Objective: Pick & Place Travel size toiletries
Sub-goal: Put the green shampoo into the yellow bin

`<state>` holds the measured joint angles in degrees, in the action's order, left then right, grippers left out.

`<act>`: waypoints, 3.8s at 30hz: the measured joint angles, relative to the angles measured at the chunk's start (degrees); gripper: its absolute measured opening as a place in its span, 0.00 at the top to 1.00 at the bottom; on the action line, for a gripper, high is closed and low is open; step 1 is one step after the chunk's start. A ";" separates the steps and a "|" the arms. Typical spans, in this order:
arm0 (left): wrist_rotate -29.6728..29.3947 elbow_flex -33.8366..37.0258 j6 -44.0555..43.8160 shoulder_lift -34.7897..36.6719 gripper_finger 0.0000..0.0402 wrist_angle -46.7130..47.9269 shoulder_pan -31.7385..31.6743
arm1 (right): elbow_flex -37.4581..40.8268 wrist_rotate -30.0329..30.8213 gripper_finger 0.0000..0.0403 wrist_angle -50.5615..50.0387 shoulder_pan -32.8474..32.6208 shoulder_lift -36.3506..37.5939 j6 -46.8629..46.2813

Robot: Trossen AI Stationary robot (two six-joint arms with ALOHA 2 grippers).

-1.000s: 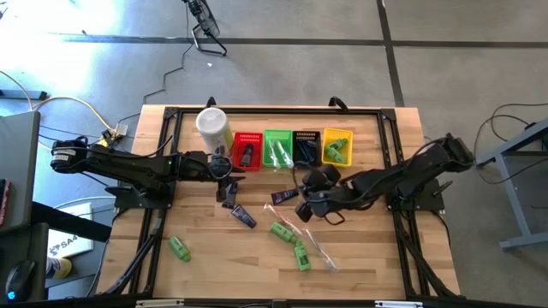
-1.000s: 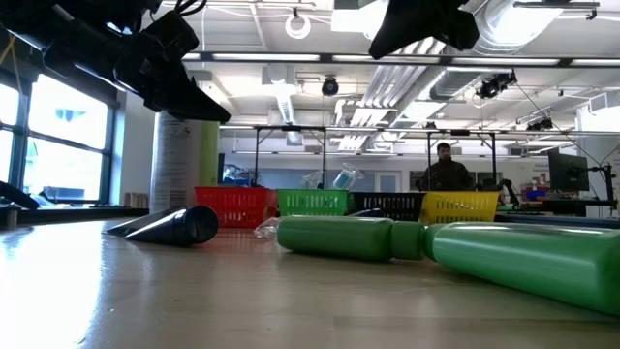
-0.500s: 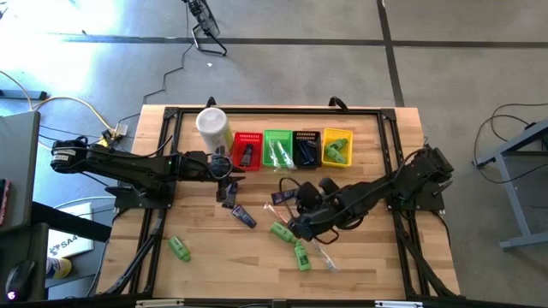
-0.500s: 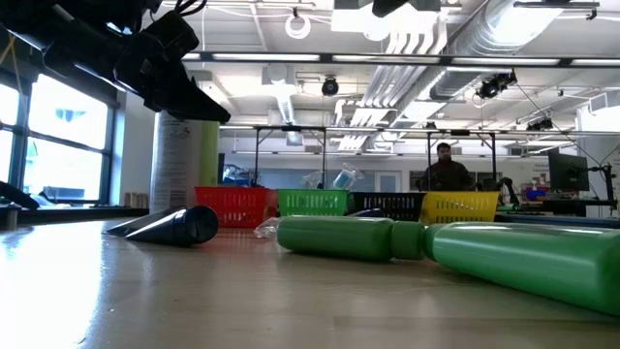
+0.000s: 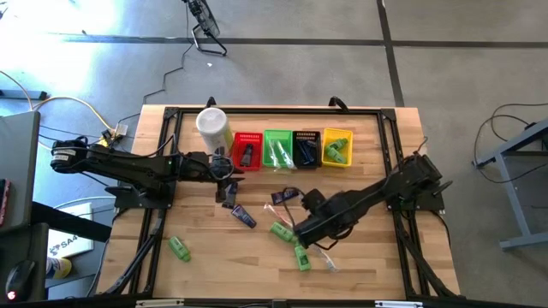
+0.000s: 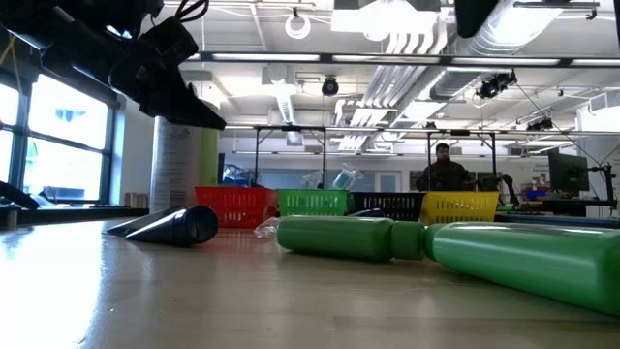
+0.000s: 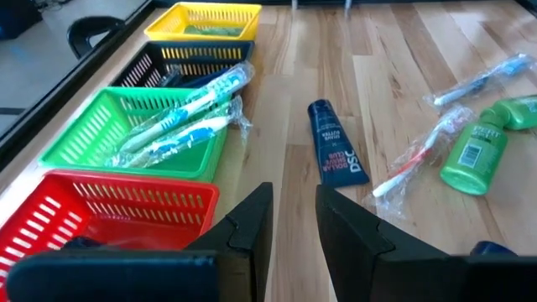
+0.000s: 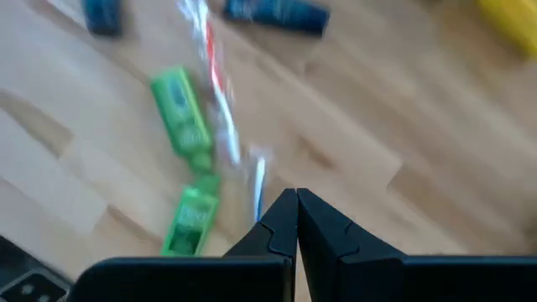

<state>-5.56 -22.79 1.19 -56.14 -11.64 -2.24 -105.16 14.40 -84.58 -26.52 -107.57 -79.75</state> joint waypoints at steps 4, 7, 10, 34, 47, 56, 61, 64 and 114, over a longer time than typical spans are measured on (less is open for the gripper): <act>0.00 0.00 0.00 0.00 0.78 -0.16 0.00 | 0.02 -6.79 1.00 3.40 -0.11 -1.79 -2.94; -0.02 0.00 0.00 0.00 0.78 -0.19 0.00 | 0.02 -9.81 1.00 8.40 -0.17 -3.13 -2.10; -0.02 0.00 0.00 0.00 0.78 -0.22 0.00 | 0.02 -10.67 1.00 10.96 -0.15 -4.34 1.25; -0.02 0.00 -0.09 0.00 0.78 2.84 0.00 | 1.18 -4.07 0.43 13.90 -3.02 -8.95 -8.12; -0.02 0.00 -0.13 0.00 0.78 2.87 0.00 | 1.18 -9.26 0.35 17.18 -2.98 -12.63 -8.65; -0.02 0.00 -0.17 0.00 0.78 4.14 0.01 | 1.20 -10.74 0.35 19.92 -2.62 -15.30 -5.94; -0.01 0.00 -0.19 0.00 0.78 4.34 0.01 | 1.20 -11.61 0.35 21.60 -2.57 -16.75 -4.96; 0.00 0.00 -0.20 0.00 0.78 4.36 0.00 | 1.33 -11.99 0.35 21.94 -2.62 -17.62 -4.23; 0.04 0.00 -1.70 0.02 0.78 5.64 0.01 | 9.44 -19.52 0.55 31.48 -2.23 -19.51 -1.14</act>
<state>-5.52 -22.79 -0.51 -56.12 -6.00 -2.23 -95.72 -5.13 -53.10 -28.75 -127.09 -80.89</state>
